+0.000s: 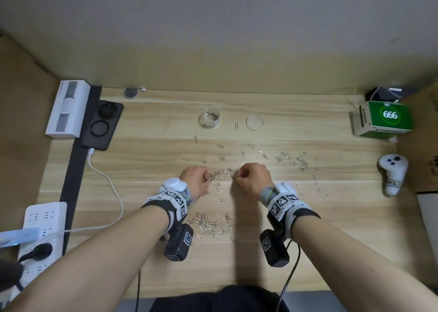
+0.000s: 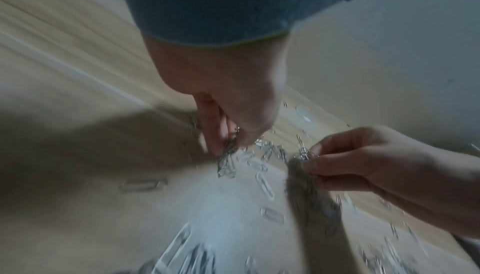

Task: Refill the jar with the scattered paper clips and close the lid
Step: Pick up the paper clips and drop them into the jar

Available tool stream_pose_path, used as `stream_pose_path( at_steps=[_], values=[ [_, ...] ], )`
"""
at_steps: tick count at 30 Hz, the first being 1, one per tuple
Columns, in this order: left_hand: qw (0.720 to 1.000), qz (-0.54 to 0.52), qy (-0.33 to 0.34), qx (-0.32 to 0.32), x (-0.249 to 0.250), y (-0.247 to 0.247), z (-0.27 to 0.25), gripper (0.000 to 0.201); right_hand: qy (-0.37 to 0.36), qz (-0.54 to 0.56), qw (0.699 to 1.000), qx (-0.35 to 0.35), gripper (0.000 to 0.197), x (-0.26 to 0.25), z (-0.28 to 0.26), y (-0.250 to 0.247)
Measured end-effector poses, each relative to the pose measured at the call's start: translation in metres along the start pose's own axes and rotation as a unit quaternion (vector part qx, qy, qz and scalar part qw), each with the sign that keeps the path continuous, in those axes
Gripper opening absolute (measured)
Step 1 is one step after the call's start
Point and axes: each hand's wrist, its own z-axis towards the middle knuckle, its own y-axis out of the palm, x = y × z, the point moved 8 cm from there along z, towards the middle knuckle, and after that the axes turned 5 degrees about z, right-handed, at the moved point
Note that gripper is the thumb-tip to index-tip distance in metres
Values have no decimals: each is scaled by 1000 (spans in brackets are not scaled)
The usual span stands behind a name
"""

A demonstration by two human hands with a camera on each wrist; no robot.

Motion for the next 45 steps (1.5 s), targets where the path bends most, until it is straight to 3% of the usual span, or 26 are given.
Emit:
stream_pose_path(
  at_steps=[7, 14, 20, 30, 35, 38, 45],
  values=[
    [994, -55, -44, 85, 8, -80, 36, 8, 8, 91, 996, 14, 4, -39, 42, -43],
    [983, -100, -51, 146, 20, -142, 100, 12, 11, 158, 987, 10, 11, -60, 93, -47],
    [972, -144, -51, 179, 16, -147, 140, 9, 25, 182, 983, 17, 18, -51, 117, -43],
    [985, -88, -16, 145, 8, -130, 139, 14, 45, 184, 982, 24, 11, -42, 124, -46],
    [973, -142, -1, 182, -1, -142, 127, 18, 30, 234, 971, 23, 11, -72, 138, -46],
    [971, -141, -10, 195, -15, -149, 119, 11, 12, 251, 968, 22, 15, -99, 146, -47],
    [978, -139, -59, 147, -52, -138, 109, 20, -2, 210, 977, 26, 7, -111, 159, -40]
  ],
)
